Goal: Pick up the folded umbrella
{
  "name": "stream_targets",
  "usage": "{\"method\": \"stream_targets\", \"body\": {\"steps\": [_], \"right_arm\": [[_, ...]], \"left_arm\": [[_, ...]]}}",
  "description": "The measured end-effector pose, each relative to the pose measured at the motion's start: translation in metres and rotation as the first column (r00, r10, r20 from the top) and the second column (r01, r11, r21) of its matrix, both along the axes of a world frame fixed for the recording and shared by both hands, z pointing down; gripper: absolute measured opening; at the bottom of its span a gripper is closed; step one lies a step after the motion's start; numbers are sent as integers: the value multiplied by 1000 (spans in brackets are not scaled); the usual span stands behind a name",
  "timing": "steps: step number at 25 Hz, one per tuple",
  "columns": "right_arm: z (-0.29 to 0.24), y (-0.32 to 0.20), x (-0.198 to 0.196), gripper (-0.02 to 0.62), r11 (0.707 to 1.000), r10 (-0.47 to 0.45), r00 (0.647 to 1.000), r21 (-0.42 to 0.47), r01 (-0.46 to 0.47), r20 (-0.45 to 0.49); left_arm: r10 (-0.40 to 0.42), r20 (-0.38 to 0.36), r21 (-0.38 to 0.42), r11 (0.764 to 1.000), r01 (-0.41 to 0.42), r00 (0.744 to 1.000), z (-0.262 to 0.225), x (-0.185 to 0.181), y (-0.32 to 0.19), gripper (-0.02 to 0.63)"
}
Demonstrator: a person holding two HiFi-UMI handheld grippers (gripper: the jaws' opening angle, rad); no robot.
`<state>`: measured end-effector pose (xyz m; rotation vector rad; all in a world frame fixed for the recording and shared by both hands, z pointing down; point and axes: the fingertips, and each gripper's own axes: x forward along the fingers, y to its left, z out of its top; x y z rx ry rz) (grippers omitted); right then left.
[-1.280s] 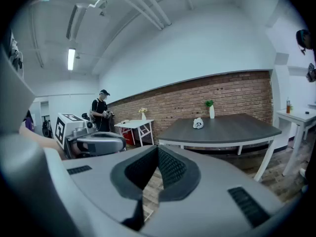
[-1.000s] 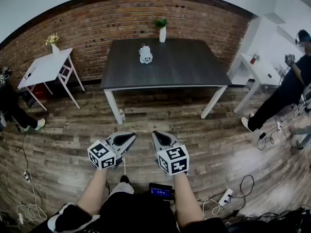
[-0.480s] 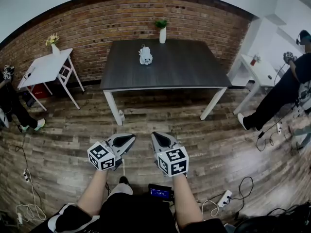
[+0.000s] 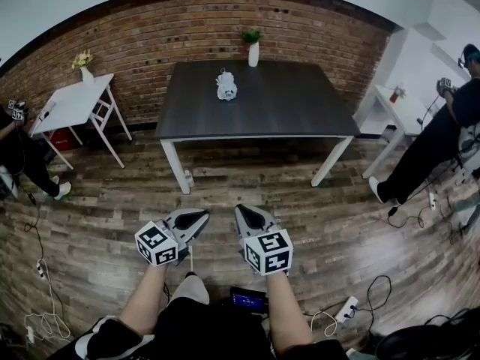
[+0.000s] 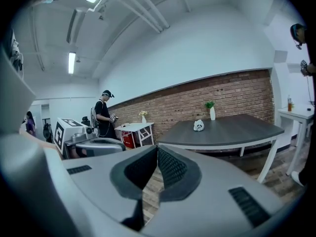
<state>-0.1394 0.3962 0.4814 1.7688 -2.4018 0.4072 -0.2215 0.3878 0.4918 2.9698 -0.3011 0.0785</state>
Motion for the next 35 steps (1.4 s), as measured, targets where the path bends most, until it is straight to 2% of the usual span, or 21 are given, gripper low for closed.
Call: {"method": "stream_targets", "body": {"steps": [9, 15, 21, 29, 35], "right_arm": [[14, -35, 5, 11, 999, -23, 998, -26, 24, 53], [21, -87, 20, 14, 998, -28, 998, -59, 30, 50], [3, -157, 47, 11, 998, 43, 996, -49, -39, 81], [1, -220, 55, 9, 996, 62, 997, -68, -59, 46], [11, -250, 62, 8, 994, 69, 997, -91, -67, 26]], "left_arm": [[-2, -13, -40, 999, 2, 1000, 13, 8, -38, 2], [-6, -32, -60, 998, 4, 999, 18, 24, -101, 2], [21, -56, -61, 998, -25, 998, 8, 43, -175, 2], [56, -51, -57, 997, -59, 997, 6, 57, -241, 2], [73, -32, -29, 997, -74, 997, 8, 72, -265, 2]]}}
